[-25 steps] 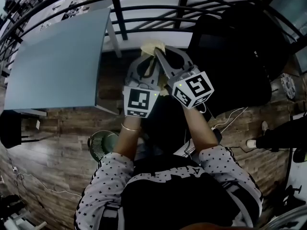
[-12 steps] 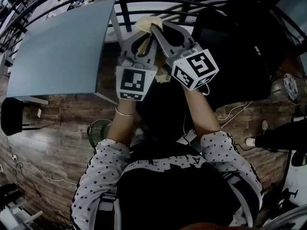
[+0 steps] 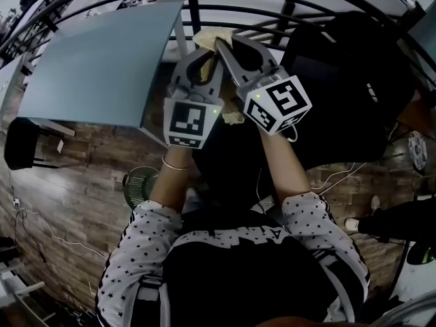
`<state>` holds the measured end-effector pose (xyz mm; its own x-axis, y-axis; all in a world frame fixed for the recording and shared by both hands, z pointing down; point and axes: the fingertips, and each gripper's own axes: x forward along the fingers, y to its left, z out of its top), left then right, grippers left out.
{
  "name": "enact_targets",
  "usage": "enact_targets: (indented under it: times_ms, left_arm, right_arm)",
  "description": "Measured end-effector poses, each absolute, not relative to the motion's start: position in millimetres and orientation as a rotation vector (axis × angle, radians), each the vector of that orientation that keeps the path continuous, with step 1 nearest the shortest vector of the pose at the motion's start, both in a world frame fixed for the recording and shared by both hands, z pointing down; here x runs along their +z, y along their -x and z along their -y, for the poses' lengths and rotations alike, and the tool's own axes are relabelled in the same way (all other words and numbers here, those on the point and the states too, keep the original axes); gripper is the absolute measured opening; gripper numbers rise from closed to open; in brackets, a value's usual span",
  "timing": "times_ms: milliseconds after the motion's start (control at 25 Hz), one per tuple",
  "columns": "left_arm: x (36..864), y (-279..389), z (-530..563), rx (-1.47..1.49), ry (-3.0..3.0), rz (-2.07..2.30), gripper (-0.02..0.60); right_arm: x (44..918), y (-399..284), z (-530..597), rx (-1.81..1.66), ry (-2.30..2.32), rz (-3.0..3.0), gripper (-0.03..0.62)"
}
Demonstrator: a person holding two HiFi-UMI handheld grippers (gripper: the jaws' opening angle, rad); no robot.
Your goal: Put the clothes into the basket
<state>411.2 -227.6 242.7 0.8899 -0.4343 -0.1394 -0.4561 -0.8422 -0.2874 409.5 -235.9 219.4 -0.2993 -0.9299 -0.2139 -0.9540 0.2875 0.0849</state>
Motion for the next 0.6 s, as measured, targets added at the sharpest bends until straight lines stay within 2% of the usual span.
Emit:
enact_targets:
  times_ms: [600]
  left_arm:
    - [219, -348, 234, 0.125, 2.708, -0.746, 0.032]
  right_arm:
    - [194, -345, 242, 0.35, 1.693, -2.475, 0.038]
